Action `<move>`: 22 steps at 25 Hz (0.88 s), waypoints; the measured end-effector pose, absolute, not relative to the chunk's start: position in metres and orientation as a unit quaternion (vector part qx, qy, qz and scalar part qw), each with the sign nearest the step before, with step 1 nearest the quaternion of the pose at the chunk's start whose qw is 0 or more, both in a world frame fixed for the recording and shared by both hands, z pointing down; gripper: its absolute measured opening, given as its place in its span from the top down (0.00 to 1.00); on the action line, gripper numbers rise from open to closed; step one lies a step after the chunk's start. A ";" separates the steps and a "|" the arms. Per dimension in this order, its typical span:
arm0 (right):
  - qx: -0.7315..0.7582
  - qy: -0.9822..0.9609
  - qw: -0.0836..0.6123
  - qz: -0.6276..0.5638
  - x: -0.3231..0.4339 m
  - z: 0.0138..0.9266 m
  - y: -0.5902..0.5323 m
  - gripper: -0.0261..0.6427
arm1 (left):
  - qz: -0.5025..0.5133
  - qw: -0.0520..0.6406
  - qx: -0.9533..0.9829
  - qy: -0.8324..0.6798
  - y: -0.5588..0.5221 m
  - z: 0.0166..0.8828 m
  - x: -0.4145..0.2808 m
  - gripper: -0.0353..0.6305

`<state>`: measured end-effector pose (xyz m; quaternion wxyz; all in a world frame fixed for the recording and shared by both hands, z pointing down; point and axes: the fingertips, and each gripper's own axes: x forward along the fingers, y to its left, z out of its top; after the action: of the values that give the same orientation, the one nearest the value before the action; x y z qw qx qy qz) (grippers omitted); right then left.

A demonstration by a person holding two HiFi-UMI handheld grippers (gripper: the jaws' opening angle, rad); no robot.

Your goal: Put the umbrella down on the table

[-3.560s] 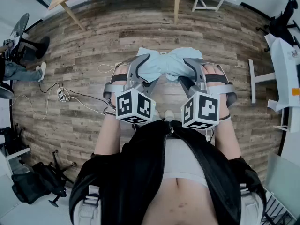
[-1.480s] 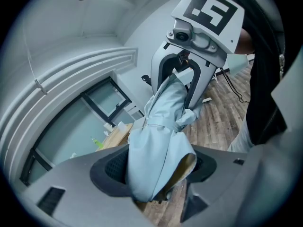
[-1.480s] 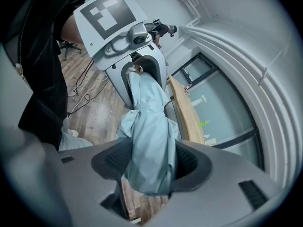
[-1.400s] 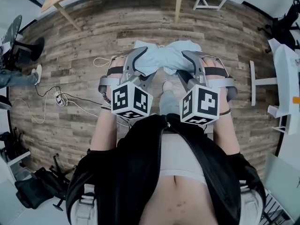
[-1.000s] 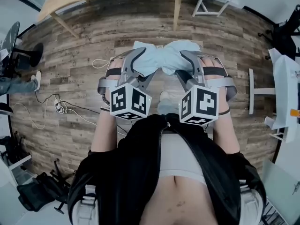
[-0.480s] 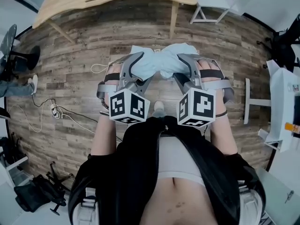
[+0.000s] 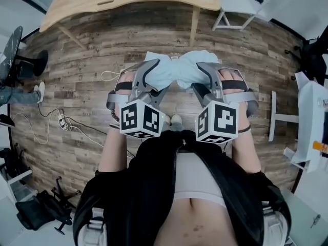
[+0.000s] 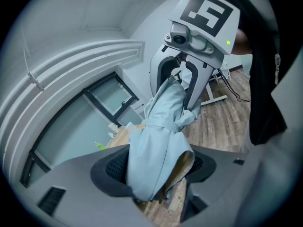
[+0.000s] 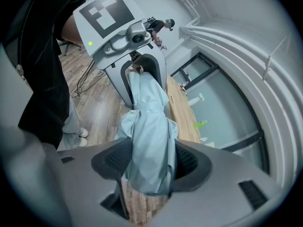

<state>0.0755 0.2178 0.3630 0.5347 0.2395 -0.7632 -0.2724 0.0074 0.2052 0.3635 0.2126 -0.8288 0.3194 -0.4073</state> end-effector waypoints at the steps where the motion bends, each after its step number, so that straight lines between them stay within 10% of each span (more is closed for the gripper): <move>1: 0.240 -0.763 0.535 -0.273 0.077 0.363 0.217 0.56 | -0.407 0.213 -0.829 0.319 0.204 0.364 0.009 0.51; 22: 0.233 -0.764 0.527 -0.291 0.067 0.366 0.162 0.56 | -0.408 0.216 -0.822 0.335 0.152 0.365 -0.001 0.52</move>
<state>0.0674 0.1619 0.3655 0.5275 0.2326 -0.7637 -0.2905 -0.0006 0.1516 0.3653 0.2162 -0.8215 0.3350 -0.4075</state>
